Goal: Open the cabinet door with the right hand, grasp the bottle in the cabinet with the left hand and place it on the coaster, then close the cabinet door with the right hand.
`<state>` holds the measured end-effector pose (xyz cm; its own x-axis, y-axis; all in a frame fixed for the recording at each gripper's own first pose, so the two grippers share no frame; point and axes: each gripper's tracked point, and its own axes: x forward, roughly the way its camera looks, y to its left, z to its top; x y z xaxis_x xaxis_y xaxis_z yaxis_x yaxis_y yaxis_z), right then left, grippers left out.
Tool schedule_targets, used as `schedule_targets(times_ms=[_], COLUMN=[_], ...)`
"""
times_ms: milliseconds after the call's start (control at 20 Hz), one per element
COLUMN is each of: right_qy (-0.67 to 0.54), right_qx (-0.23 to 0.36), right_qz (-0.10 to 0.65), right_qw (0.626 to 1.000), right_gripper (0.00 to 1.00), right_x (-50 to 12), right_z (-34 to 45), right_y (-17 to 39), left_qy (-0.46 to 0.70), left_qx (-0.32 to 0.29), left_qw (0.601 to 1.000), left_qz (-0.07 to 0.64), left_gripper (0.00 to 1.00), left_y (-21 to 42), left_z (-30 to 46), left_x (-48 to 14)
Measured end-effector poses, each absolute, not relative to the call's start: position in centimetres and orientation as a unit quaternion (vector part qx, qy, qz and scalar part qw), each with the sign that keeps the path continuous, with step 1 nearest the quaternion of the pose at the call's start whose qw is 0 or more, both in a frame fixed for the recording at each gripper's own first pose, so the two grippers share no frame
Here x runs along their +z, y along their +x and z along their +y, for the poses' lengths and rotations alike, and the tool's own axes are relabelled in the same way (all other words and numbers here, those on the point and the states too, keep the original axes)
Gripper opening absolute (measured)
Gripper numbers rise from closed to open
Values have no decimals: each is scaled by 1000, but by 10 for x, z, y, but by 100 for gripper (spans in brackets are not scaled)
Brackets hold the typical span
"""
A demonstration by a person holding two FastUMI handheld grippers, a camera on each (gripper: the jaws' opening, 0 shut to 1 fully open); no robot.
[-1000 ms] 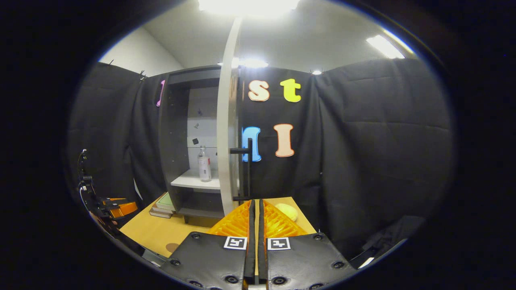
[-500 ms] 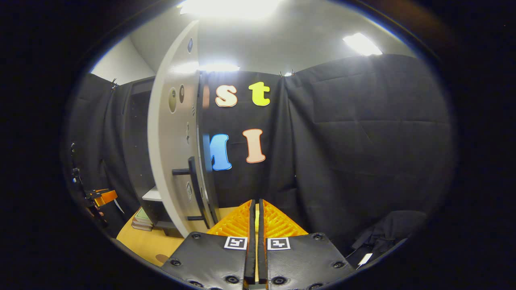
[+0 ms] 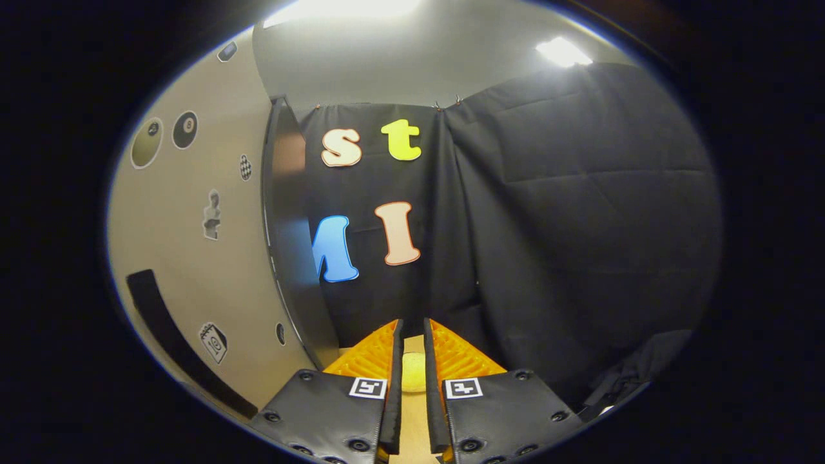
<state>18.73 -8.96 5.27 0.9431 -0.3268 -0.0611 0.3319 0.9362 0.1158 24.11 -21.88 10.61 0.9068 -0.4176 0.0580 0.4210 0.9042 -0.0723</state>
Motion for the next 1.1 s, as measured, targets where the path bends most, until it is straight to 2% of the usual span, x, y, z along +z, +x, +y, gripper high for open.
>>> schedule_targets(times_ms=[50,100,150,200,250,350,400,450,500,550,650,750,800,900,1100], right_qy=[68,78,88,95,99,105,110,113,113,109,101,102,103,102,88], right_qx=[-166,-160,-156,-154,-155,-163,-169,-172,-179,-187,-194,-192,-192,-192,-193], right_qz=[25,30,31,29,29,36,42,47,51,57,73,82,84,88,104], right_qw=[983,984,983,983,983,980,979,977,976,975,973,973,972,972,972], right_gripper=[22,19,22,21,30,37,55,63,90,100,98,98,98,98,98], right_x=[50,47,45,44,43,34,30,26,20,18,8,4,4,3,-2], right_z=[-94,-97,-98,-102,-106,-116,-121,-123,-127,-132,-139,-140,-141,-144,-150], right_y=[195,203,209,215,218,223,225,227,225,228,232,237,239,243,247], left_qy=[-27,-12,0,9,12,5,5,9,16,23,34,25,22,22,6], left_qx=[-211,-206,-200,-192,-191,-199,-199,-199,-199,-199,-195,-206,-208,-205,-205], left_qw=[977,978,980,981,981,980,980,980,980,980,980,978,978,979,979], left_qz=[-22,-23,-22,-22,-25,-23,-20,-17,-14,-16,-19,-13,-10,-3,13], left_gripper=[84,84,84,84,84,82,82,82,82,82,84,82,86,82,84], left_y=[253,264,276,287,297,313,323,331,339,345,357,365,371,384,401], left_z=[-225,-231,-238,-244,-252,-266,-272,-275,-280,-283,-288,-298,-301,-302,-308], left_x=[106,106,103,102,100,94,91,87,84,84,81,73,69,60,42])
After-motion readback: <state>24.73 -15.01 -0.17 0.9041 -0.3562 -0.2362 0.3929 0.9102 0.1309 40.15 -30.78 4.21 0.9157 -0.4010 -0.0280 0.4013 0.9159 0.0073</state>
